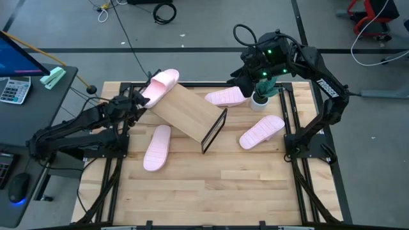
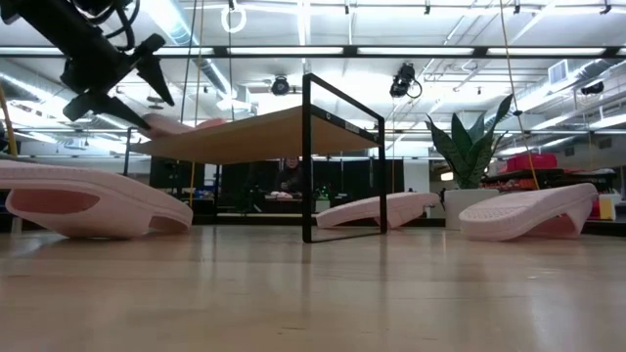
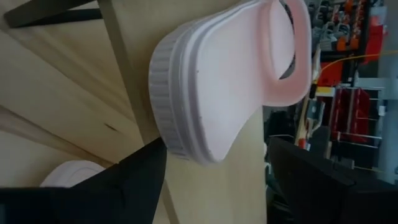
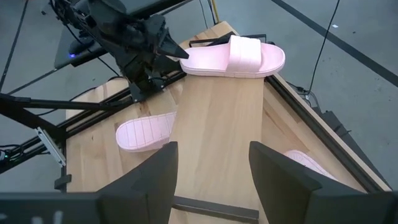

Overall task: Pick and place slides into the shelf
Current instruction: Put the pink slipper on the shelf

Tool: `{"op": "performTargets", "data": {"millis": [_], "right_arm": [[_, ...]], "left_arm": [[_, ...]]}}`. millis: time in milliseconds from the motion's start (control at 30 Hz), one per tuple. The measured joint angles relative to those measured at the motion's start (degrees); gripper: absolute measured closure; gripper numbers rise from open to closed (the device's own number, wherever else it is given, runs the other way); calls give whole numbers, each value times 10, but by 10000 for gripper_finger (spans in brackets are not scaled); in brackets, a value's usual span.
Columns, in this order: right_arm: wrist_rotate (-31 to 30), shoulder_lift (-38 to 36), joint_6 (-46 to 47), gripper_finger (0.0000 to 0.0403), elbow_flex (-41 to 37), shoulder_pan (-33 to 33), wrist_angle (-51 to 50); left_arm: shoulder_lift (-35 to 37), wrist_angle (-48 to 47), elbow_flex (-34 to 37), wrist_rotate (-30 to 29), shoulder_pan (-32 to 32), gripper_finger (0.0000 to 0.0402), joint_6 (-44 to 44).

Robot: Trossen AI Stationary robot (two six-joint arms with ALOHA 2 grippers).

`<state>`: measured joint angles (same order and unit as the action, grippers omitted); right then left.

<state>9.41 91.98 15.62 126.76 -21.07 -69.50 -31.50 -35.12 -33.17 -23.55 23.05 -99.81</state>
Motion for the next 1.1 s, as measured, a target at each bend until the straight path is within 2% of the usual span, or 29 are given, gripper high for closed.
{"op": "performTargets", "data": {"millis": [300,733,1100], "right_arm": [[0,0,0,199,0,0,-3],[0,0,0,199,0,0,-3],[0,0,-1,199,0,0,-3]], "left_arm": [[48,-50,0,13,0,113,0],[49,-64,0,-60,0,113,-13],[-15,-12,0,-86,0,114,-19]]}}
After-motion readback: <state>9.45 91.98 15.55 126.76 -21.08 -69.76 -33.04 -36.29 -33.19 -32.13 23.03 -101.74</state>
